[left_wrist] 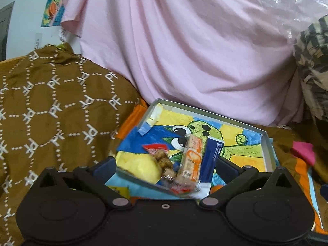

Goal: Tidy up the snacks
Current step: 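Lift both tools back toward the remaining snacks, then lower the left tool onto the gold pack while the right tool reaches the clear cookie pack, then close the left tool on the gold pack while the right tool reaches the dark strip pack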

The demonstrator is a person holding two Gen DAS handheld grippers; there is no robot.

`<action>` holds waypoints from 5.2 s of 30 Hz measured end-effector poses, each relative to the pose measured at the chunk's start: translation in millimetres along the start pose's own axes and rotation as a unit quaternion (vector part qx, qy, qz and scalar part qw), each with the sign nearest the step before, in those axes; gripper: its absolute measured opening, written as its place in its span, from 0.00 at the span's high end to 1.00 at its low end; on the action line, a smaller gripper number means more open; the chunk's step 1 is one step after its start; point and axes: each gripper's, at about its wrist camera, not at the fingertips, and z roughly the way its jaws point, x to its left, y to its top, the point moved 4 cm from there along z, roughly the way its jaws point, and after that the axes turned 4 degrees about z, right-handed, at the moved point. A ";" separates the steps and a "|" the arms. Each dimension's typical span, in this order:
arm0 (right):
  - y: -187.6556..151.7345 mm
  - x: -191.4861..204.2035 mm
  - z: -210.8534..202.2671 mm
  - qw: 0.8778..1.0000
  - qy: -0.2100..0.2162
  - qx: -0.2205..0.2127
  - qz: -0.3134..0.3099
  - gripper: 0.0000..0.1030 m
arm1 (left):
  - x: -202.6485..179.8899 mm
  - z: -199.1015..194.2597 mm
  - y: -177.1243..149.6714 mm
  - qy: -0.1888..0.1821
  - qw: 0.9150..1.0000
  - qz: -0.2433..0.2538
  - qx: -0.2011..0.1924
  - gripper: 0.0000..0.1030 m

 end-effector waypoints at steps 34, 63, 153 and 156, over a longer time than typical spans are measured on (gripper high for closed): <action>-99.9 29.0 -113.6 0.982 -0.007 0.186 -0.015 0.00 | 68.4 -99.4 -149.9 -0.010 0.990 0.119 0.070 0.01; -116.1 45.9 -67.7 0.966 0.064 0.247 -0.046 0.00 | 70.5 -39.4 -140.4 -0.010 0.985 0.119 0.127 0.01; -141.3 21.1 -2.2 0.956 0.078 0.243 0.142 0.62 | -9.4 71.1 -140.9 -0.163 0.921 0.231 0.269 0.49; -143.3 22.4 -1.1 0.954 0.085 0.248 0.144 0.59 | -7.8 70.3 -142.2 -0.162 0.920 0.234 0.269 0.48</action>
